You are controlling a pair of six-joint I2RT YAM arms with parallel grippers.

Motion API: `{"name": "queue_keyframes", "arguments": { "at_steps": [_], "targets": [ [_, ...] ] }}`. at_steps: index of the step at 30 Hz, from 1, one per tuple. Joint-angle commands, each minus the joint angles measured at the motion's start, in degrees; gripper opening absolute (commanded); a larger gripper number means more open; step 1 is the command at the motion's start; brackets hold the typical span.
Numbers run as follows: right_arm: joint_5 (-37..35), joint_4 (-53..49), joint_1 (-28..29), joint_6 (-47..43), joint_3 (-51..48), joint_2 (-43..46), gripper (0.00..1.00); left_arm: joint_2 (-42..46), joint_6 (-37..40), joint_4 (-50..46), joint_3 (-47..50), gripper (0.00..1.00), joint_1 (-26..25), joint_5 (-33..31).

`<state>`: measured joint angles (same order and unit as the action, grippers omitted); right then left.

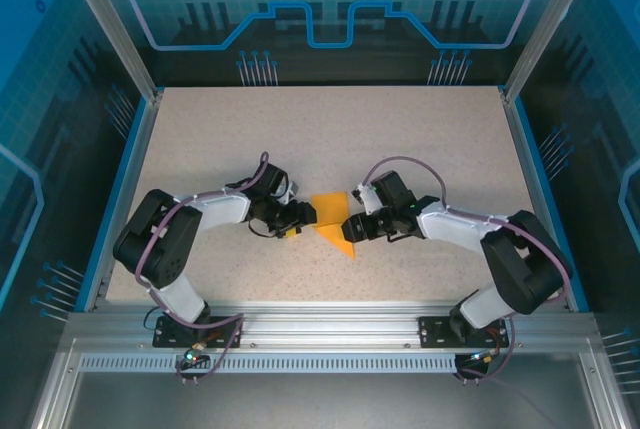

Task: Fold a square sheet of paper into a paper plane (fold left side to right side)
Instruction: Fourth fold the wing at the center of the table.

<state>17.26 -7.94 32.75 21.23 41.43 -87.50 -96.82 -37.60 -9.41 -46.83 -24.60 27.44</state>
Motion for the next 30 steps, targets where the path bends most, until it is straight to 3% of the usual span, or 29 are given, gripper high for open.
{"name": "queue_keyframes", "arguments": {
  "at_steps": [1,8,24,30],
  "targets": [
    [1.5,1.7,0.5,0.7,1.8,-2.6,0.46,-1.8,-0.3,0.6,-1.4,0.61,-1.6,1.5],
    [0.8,3.0,0.3,1.6,2.0,-3.1,0.01,-1.7,-0.1,-0.1,-1.9,0.61,-1.9,1.7],
    [0.5,1.8,-1.4,2.6,-1.1,0.0,0.0,-3.4,-0.6,0.3,-4.4,0.6,-3.7,2.4],
    [0.5,2.1,-1.4,2.7,-1.9,-0.4,0.0,-4.3,-1.1,0.9,-5.6,0.55,-4.1,2.5]
  ]
}}
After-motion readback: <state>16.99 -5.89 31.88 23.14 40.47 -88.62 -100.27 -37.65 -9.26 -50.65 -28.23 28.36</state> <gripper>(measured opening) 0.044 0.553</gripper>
